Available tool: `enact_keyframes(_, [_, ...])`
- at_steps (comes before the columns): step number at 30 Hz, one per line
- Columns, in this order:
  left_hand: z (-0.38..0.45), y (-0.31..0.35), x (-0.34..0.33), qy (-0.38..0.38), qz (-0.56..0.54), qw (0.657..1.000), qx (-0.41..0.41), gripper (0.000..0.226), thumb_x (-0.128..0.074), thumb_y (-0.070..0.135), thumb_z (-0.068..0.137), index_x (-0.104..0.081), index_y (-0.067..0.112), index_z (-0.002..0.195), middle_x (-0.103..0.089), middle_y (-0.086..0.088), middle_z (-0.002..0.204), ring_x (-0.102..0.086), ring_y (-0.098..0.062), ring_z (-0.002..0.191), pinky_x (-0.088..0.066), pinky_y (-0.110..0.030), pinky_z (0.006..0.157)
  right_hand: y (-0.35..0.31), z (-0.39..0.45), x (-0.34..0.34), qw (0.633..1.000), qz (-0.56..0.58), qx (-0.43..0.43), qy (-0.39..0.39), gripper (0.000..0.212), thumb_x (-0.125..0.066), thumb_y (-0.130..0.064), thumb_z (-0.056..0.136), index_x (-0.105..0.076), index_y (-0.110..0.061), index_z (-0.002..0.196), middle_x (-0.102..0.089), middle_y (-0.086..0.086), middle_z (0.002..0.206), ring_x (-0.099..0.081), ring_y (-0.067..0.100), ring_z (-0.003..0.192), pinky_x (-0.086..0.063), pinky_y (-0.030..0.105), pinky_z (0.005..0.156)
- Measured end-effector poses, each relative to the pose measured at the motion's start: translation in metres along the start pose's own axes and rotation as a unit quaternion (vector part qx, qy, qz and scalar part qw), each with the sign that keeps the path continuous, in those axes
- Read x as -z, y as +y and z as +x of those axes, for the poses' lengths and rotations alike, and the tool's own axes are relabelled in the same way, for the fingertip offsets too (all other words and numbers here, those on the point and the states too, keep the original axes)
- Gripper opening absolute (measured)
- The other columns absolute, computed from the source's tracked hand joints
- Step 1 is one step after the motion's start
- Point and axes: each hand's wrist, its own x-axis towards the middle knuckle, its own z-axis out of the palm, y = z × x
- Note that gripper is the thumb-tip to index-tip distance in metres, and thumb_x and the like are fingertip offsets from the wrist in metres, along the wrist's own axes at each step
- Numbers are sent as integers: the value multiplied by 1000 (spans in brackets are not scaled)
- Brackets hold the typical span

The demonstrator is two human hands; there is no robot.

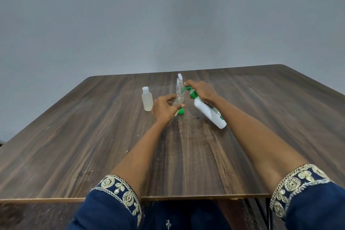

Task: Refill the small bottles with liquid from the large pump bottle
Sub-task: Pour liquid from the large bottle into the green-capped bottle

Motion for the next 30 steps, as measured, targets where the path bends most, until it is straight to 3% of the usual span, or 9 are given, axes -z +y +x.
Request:
enact_keyframes(4, [-1, 0, 1, -6, 10, 1000, 2, 49, -81, 32, 68, -67, 20, 114, -71, 0, 105, -60, -5, 87, -44, -23, 73, 2, 3, -2, 1000, 3, 14, -8, 65, -34, -61, 83, -71, -12, 103, -67, 17, 108, -52, 22, 80, -34, 34, 70])
enact_keyframes(11, [-1, -1, -4, 2, 20, 1000, -6, 47, -81, 34, 67, -68, 24, 111, -72, 2, 100, -64, -8, 87, -52, -30, 79, 7, 7, -2, 996, -62, 48, 29, 82, -16, -64, 64, -64, -8, 100, -67, 7, 99, -45, 13, 71, -31, 29, 62])
enact_keyframes(16, [0, 4, -5, 17, 19, 1000, -17, 47, -81, 36, 67, -68, 24, 111, -73, 2, 99, -66, -9, 88, -53, -29, 77, 5, 1, 3, 999, -28, 42, 21, 58, -33, -58, 85, -70, -16, 102, -64, -4, 94, -53, 19, 89, -36, 36, 77])
enact_keyframes(18, [0, 5, -5, 20, 18, 999, -21, 47, -81, 36, 67, -68, 24, 111, -73, 1, 99, -66, -9, 88, -53, -29, 77, 7, 2, 4, 999, 1, 34, 16, 55, -41, -58, 91, -72, -15, 104, -67, 1, 98, -56, 21, 91, -36, 30, 73])
enact_keyframes(20, [0, 5, -5, 20, 19, 999, -23, 47, -81, 35, 67, -68, 23, 111, -73, 1, 99, -66, -10, 88, -53, -29, 76, 6, 1, 3, 999, 3, 33, 15, 66, -41, -66, 86, -72, -11, 105, -70, 8, 106, -60, 25, 98, -37, 27, 73])
enact_keyframes(22, [-1, 4, -5, 19, 21, 999, -24, 47, -81, 36, 67, -68, 23, 111, -73, 1, 99, -66, -9, 87, -53, -29, 76, 4, 0, 3, 999, -11, 34, 23, 88, -32, -75, 68, -69, -7, 108, -67, 11, 113, -59, 27, 105, -44, 35, 84])
enact_keyframes(25, [-2, 1, -4, 17, 25, 999, -21, 48, -81, 36, 68, -68, 23, 112, -73, 1, 99, -66, -10, 88, -51, -27, 74, 4, 1, 1, 997, -51, 58, 21, 95, -19, -75, 59, -67, -7, 106, -67, 9, 113, -58, 27, 107, -42, 44, 94])
enact_keyframes(30, [-2, -1, -3, 7, 36, 999, -15, 47, -81, 36, 67, -68, 24, 111, -72, 3, 100, -66, -8, 89, -48, -24, 71, 5, 4, -1, 995, -64, 59, 39, 91, -16, -70, 56, -68, -10, 101, -67, 4, 108, -58, 22, 102, -38, 34, 77])
